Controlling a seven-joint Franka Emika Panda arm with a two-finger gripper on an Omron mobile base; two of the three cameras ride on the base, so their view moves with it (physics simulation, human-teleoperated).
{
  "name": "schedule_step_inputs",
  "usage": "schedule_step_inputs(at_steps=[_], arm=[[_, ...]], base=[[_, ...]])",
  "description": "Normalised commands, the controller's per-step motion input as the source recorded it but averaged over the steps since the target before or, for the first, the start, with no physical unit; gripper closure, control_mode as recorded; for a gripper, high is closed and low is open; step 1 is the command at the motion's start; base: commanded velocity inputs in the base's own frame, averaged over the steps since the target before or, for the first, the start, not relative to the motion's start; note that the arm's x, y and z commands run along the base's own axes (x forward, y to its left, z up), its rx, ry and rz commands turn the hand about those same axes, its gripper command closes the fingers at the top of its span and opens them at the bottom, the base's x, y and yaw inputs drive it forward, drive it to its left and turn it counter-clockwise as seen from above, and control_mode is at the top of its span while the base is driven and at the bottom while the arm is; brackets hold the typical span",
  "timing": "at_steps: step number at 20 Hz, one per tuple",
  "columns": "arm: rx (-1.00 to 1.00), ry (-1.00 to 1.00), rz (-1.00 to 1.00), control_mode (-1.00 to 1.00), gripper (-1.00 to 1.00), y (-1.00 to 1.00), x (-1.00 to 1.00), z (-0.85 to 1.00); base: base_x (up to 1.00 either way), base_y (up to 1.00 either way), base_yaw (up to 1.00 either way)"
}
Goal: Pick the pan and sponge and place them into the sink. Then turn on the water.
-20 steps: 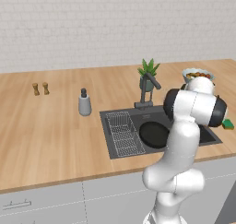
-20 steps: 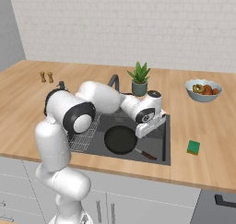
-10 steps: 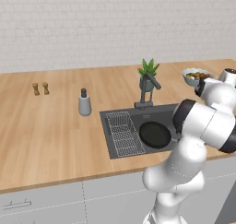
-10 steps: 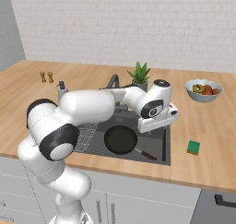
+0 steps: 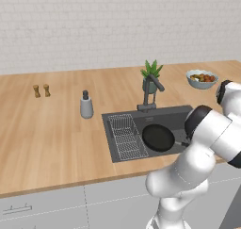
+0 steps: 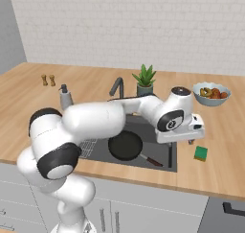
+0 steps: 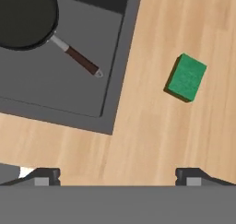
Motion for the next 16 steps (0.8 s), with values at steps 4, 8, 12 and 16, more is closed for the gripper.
schedule_step_inputs(at_steps=[4,8,12,16], arm=[[0.13,0.0,-0.17,-1.0,-1.0,-0.37,0.0,-0.02],[0.14,0.0,-0.14,-1.0,-1.0,-0.43,0.04,-0.04],[0.09,0.0,-0.12,-1.0,-1.0,-0.39,0.07,-0.19],[0.0,-0.01,-0.03,-1.0,-1.0,-0.08,0.37,-0.47]], base=[[0.0,0.0,0.0],[0.0,0.0,0.0],[0.0,0.0,0.0],[0.0,0.0,0.0]])
